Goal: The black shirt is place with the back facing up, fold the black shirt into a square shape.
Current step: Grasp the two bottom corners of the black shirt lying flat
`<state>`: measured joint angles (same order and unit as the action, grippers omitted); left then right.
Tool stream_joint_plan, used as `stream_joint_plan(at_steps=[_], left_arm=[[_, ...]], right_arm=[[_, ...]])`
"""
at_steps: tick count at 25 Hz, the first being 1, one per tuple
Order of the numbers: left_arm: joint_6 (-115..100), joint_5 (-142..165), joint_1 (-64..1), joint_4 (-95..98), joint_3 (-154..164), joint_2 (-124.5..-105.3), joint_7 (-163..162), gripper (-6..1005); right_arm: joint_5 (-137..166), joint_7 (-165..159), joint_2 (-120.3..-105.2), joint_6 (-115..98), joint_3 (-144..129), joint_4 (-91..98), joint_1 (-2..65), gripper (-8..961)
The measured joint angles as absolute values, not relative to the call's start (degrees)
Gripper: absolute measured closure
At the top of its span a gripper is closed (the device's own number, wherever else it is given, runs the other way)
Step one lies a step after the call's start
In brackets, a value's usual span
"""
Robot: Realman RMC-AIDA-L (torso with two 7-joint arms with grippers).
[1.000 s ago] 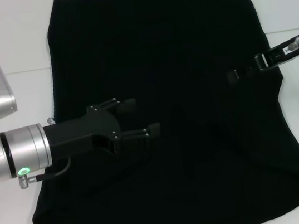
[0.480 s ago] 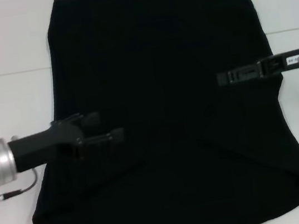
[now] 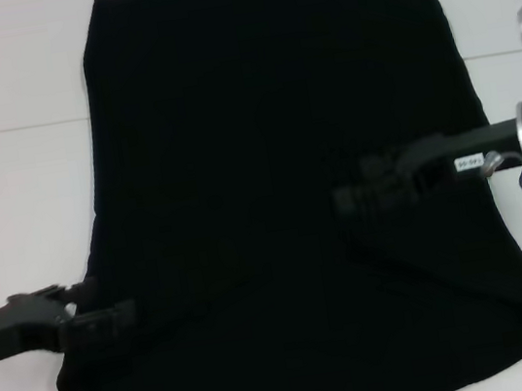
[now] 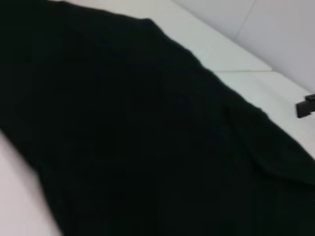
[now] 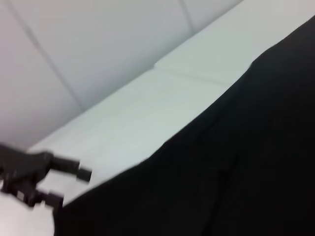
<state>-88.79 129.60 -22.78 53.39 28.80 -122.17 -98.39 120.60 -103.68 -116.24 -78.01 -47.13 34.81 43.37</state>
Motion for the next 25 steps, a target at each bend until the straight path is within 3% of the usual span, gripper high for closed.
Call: stream_joint_plan(at_steps=[25], left_arm=[[-88.79,143.15,-22.81,56.73,26.82,-122.52,-104.1,232]], right_arm=[[119.96,-102.04,-115.54,-84.27,-47.48,35.68,44.28,28]])
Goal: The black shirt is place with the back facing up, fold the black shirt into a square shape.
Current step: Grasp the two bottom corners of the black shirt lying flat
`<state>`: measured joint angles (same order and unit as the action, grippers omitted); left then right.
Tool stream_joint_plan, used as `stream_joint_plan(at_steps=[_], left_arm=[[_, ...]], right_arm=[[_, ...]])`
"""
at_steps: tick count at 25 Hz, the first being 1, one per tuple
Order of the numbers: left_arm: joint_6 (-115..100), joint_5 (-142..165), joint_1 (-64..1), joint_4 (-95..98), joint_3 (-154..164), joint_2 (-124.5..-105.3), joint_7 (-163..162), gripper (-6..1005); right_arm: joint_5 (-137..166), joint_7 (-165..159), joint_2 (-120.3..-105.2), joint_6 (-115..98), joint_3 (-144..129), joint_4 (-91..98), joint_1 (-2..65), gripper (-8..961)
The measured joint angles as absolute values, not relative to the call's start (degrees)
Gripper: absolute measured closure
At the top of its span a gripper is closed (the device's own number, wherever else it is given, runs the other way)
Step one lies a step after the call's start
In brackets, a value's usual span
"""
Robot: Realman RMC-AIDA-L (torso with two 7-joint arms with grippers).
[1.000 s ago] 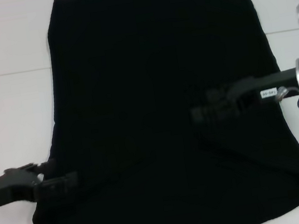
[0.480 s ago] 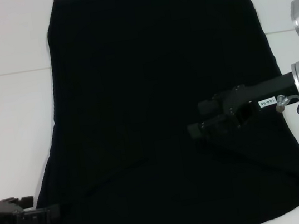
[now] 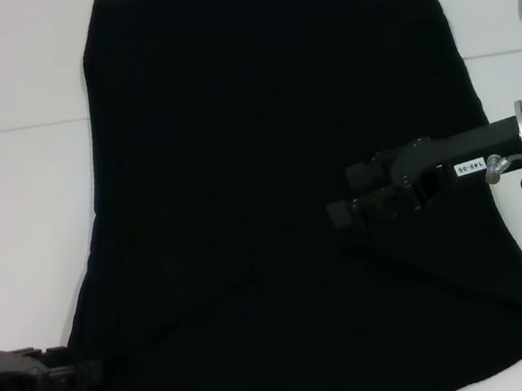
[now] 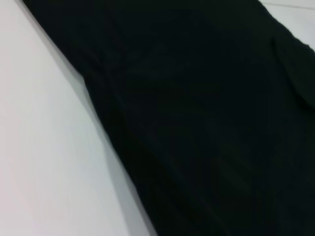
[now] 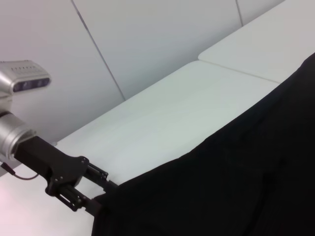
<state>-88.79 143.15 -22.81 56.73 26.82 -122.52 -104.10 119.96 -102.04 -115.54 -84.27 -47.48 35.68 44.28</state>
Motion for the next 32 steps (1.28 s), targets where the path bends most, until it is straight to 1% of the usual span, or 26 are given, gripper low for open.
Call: stream_joint_plan(at_steps=[1,12,17,20,22,24,28,30,32], left_arm=[[-88.4,143.35,-22.88,56.7,26.98,-122.52,-104.1,233],[-88.12,143.85,-23.66,56.98,27.88,-122.63,-104.26,444],[-88.48,143.87,-23.92,57.29,27.86,-122.62,-104.42,690],[-88.73,143.84,-24.03,57.39,27.85,-122.58,-104.58,821],[-89.41,143.49,-24.05,57.52,27.7,-122.42,-104.66,908],[-90.46,142.93,-24.11,57.67,27.48,-122.28,-104.69,916],[-91.57,142.24,-24.2,58.53,27.26,-122.37,-104.71,931],[-91.66,142.06,-24.27,58.7,27.21,-122.5,-104.76,931],[-91.65,142.05,-24.42,58.68,27.21,-122.51,-105.03,931]], right_arm=[[119.91,-102.03,-115.55,-84.36,-47.36,35.68,44.27,28],[119.84,-101.88,-115.53,-85.67,-45.8,35.95,44.2,29],[119.85,-102.1,-115.47,-85.81,-45.55,36.3,43.9,29],[120.02,-103.32,-115.11,-85.73,-45.36,36.3,43.51,29],[120.19,-105.3,-114.44,-85.5,-45.35,36.3,42.92,30],[120.13,-107.63,-113.5,-85.97,-45.21,36.67,41.84,30],[120.56,-111.85,-112.13,-87.3,-44.68,39.08,38.73,30],[121.28,-113.95,-111.04,-88.75,-44.54,40.0,37.04,30],[121.8,-115.19,-109.48,-92.0,-43.87,39.8,35.8,30]])
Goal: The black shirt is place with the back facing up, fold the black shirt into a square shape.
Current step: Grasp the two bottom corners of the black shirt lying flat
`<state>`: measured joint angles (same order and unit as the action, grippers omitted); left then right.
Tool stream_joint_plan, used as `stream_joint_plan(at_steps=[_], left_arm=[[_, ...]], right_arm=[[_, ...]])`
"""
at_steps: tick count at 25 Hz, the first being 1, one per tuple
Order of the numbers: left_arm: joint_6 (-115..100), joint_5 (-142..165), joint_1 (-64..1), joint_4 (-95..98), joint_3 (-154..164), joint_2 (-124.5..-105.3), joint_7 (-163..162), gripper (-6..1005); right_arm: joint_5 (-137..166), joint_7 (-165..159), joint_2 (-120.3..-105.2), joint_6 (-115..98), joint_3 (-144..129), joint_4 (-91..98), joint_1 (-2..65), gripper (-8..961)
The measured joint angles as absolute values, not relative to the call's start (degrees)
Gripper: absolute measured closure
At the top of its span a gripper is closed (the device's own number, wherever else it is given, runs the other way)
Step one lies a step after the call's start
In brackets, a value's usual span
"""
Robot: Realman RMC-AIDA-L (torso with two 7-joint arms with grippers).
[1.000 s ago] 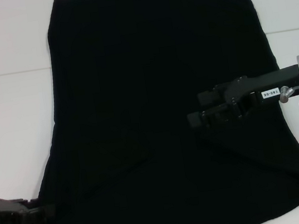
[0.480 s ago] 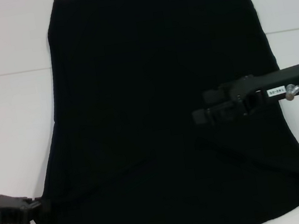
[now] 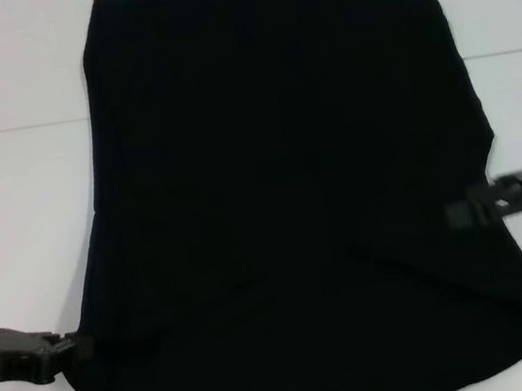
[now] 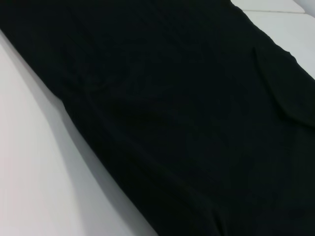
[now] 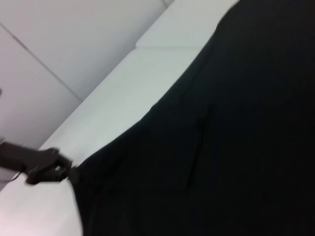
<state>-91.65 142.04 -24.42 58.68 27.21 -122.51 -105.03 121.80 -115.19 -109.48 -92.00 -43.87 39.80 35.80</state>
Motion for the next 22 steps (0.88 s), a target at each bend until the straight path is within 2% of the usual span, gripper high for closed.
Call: stream_joint_plan(at_steps=[3,10,14,22], left_arm=[[-91.66,142.03,-24.62,58.68,27.35,-122.53,-105.32,931],[-91.19,142.02,-25.29,57.78,27.72,-122.88,-105.37,931],[-91.15,142.02,-25.43,57.76,27.75,-122.97,-105.21,931],[-91.05,142.22,-25.49,57.68,27.77,-122.96,-104.99,931]], right_arm=[[123.0,-117.7,-107.55,-96.47,-42.86,39.39,34.27,31],[125.29,-122.52,-105.12,-100.33,-41.93,36.72,30.89,31],[127.85,-123.4,-104.77,-100.3,-40.99,34.48,29.8,32],[133.76,-124.18,-105.2,-97.6,-39.19,31.89,29.17,32]])
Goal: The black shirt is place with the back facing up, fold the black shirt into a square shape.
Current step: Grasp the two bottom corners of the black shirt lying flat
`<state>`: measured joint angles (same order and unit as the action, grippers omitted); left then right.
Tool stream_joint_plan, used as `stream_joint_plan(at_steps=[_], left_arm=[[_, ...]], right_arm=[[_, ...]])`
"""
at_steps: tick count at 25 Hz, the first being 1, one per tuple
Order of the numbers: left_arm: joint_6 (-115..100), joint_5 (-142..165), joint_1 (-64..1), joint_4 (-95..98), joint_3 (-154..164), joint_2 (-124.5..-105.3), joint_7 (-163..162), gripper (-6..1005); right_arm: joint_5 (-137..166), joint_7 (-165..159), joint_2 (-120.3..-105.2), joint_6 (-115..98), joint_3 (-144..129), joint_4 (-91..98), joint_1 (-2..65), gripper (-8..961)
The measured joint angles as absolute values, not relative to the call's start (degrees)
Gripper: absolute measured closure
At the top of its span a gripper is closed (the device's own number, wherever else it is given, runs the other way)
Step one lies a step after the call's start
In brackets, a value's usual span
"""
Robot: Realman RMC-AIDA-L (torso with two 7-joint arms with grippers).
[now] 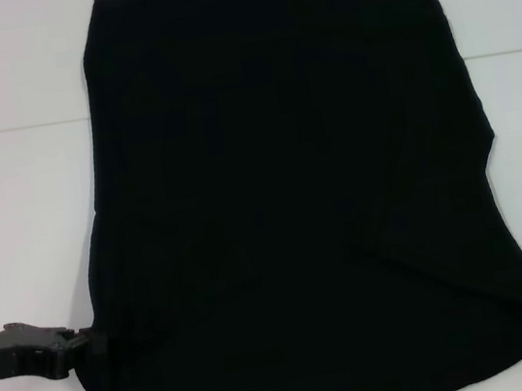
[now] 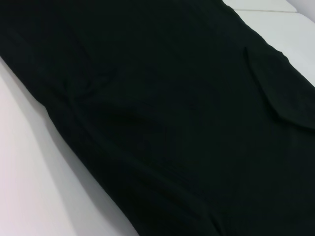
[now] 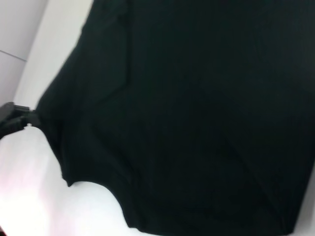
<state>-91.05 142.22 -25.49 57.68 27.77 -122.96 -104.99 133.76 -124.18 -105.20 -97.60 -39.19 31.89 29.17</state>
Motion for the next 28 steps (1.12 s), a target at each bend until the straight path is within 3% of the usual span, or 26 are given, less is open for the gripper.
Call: stream_joint_plan(at_steps=[21,28], left_arm=[[-90.26,142.34,-25.79,56.33,27.78,-122.52,-104.17,931],[-90.26,142.46,-25.83,56.34,27.77,-122.43,-104.14,931]], right_arm=[[136.13,-125.07,-107.9,-89.63,-39.18,30.33,32.27,34],[136.15,-125.42,-108.0,-88.53,-38.84,30.46,31.72,364]])
